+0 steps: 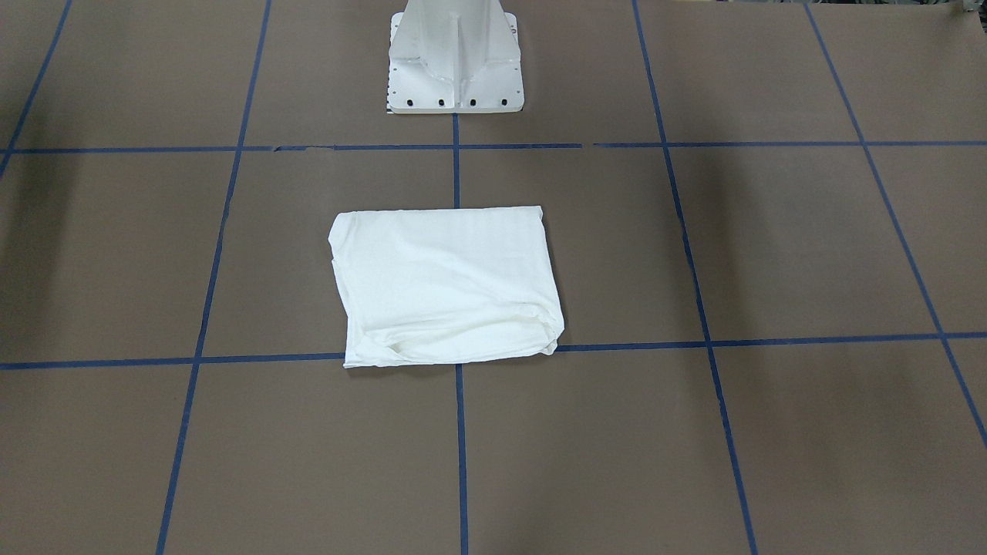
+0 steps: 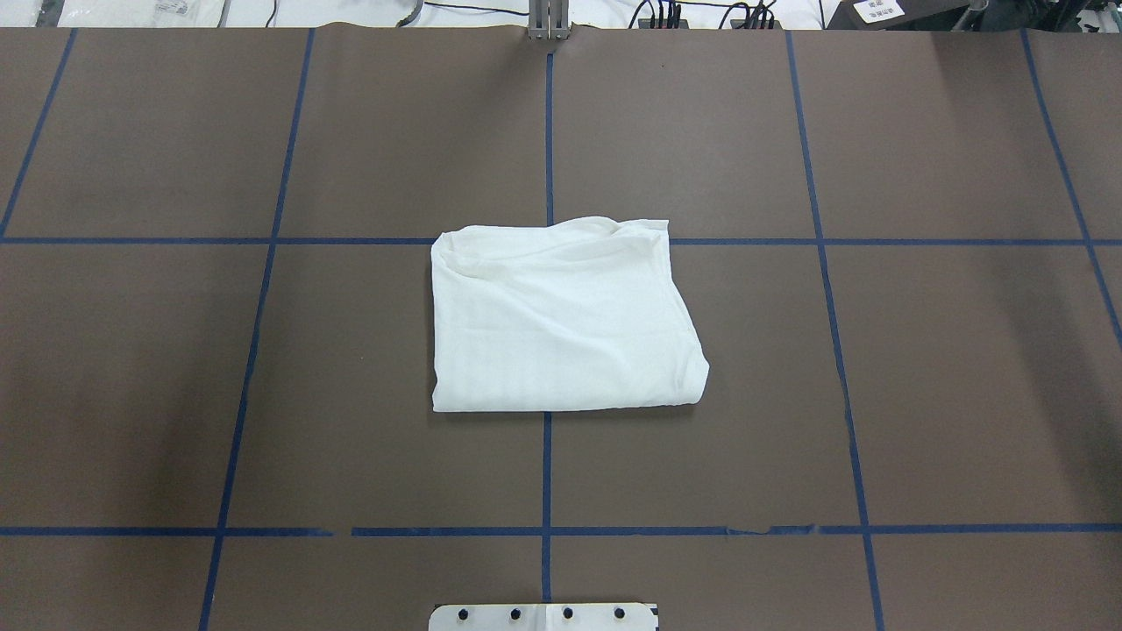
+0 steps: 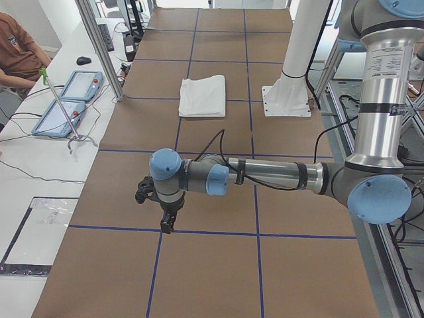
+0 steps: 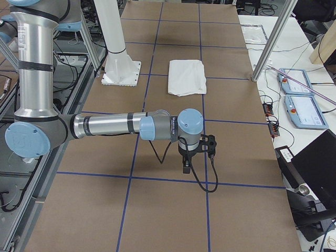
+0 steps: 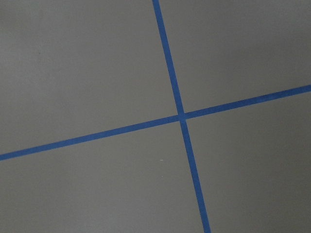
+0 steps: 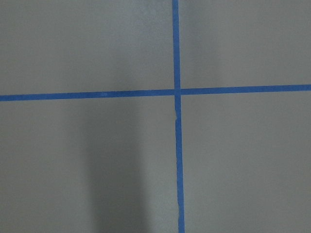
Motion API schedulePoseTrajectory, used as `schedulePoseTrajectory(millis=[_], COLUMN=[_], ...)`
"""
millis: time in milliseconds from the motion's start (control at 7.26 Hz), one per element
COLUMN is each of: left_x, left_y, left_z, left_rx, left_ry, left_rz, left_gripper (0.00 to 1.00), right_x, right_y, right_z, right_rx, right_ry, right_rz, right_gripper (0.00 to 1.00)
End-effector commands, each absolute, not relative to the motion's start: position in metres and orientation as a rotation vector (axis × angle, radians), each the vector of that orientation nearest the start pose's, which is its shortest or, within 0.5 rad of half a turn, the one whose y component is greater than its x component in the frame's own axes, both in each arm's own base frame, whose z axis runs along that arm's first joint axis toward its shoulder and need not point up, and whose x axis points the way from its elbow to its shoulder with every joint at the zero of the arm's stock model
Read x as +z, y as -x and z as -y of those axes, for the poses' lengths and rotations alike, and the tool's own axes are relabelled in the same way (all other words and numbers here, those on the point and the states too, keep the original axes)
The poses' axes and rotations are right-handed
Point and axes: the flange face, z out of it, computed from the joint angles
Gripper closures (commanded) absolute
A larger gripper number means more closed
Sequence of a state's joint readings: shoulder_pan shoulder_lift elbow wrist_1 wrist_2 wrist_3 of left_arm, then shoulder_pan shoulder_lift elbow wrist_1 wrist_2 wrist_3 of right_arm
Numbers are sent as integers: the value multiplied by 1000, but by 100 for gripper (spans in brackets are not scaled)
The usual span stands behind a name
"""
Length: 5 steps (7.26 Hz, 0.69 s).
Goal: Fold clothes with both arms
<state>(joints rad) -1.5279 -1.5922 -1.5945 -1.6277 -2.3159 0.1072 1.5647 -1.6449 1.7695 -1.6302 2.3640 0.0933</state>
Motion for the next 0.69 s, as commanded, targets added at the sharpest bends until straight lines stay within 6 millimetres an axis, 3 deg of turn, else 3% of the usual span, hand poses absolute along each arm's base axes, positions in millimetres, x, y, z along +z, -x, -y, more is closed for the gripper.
schedulePoseTrajectory(millis=[0, 276, 551], left_x=[633, 634, 635], left_y=[43, 43, 43], left_z=[508, 508, 507], left_rx=[180, 182, 179], left_ry=[-118, -119, -116], left_rz=[-755, -755, -750], left_gripper=[0, 0, 0], right_x=[612, 635, 634], right_y=[-60, -60, -60], right_z=[453, 438, 438], right_rx=[68, 81, 84], right_ry=[3, 41, 41], right_rz=[788, 783, 783], right_gripper=[0, 0, 0])
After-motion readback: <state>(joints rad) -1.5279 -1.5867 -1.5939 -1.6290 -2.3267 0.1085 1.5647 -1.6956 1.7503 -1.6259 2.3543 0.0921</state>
